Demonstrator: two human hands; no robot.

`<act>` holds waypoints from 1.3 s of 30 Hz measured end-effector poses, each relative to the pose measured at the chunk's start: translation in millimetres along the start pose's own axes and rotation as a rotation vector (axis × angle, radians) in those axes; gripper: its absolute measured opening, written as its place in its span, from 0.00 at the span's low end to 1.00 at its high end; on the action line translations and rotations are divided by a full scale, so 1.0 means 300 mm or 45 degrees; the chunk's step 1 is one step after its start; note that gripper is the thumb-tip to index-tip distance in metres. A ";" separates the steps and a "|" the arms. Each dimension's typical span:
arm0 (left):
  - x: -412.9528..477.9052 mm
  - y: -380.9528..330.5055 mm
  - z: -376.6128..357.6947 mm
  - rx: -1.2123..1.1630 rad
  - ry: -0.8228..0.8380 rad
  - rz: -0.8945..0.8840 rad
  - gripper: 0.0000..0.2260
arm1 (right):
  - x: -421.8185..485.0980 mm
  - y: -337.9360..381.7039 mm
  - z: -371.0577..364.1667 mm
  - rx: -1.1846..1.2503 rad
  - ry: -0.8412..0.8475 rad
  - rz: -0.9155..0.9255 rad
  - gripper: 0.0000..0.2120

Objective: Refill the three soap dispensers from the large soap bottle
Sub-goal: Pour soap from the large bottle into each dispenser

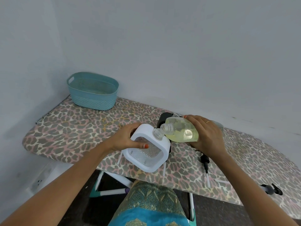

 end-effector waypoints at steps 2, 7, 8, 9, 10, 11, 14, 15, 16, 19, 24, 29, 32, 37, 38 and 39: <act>0.000 0.000 -0.001 -0.019 -0.004 0.005 0.23 | 0.001 -0.001 0.000 -0.010 -0.002 0.000 0.27; 0.000 0.003 -0.005 -0.057 -0.007 0.015 0.25 | 0.002 -0.002 -0.001 -0.028 0.007 0.005 0.27; -0.001 0.003 -0.006 -0.062 -0.006 0.020 0.25 | 0.002 -0.003 -0.002 -0.031 0.010 0.008 0.27; -0.001 0.003 -0.007 -0.067 -0.005 0.026 0.26 | 0.002 -0.004 -0.003 -0.033 0.013 0.012 0.27; -0.002 0.004 -0.008 -0.075 -0.004 0.031 0.26 | 0.002 -0.004 -0.003 -0.034 0.015 0.017 0.27; -0.002 0.004 -0.008 -0.082 -0.005 0.034 0.27 | 0.002 -0.005 -0.004 -0.038 0.015 0.019 0.27; -0.002 0.006 -0.009 -0.097 -0.014 0.047 0.28 | 0.003 -0.005 0.001 -0.056 0.004 0.021 0.26; -0.003 0.005 -0.011 -0.102 -0.012 0.051 0.28 | 0.004 -0.005 0.003 -0.057 0.001 0.022 0.26; -0.004 0.006 -0.012 -0.106 -0.010 0.054 0.28 | 0.004 -0.005 0.005 -0.055 -0.002 0.022 0.26; -0.007 0.012 -0.010 -0.104 -0.013 0.068 0.25 | 0.007 -0.003 0.010 -0.040 -0.006 0.021 0.26; -0.010 0.015 -0.008 -0.103 -0.018 0.075 0.22 | 0.012 0.001 0.016 -0.042 -0.001 0.023 0.25; -0.012 0.016 -0.010 -0.115 -0.016 0.075 0.26 | 0.016 0.000 0.018 -0.050 0.004 0.024 0.25; -0.008 0.030 -0.012 -0.100 -0.020 0.089 0.21 | 0.018 -0.002 0.017 -0.040 0.021 0.023 0.26; -0.011 0.028 -0.009 -0.102 -0.040 0.075 0.25 | 0.019 -0.003 0.016 -0.037 0.038 0.022 0.26; -0.011 0.029 -0.007 -0.106 -0.048 0.072 0.27 | 0.019 -0.003 0.017 -0.036 0.038 0.022 0.26; -0.010 0.030 -0.006 -0.109 -0.052 0.068 0.29 | 0.019 -0.003 0.018 -0.038 0.037 0.022 0.26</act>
Point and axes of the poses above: each hand's wrist, its own x-axis towards the middle knuckle, its own z-axis out of the back of the hand, y = z × x, the point moved 8 cm from there along x, towards the middle knuckle, and after that the axes turned 1 degree about -x, right-handed, at the moved point
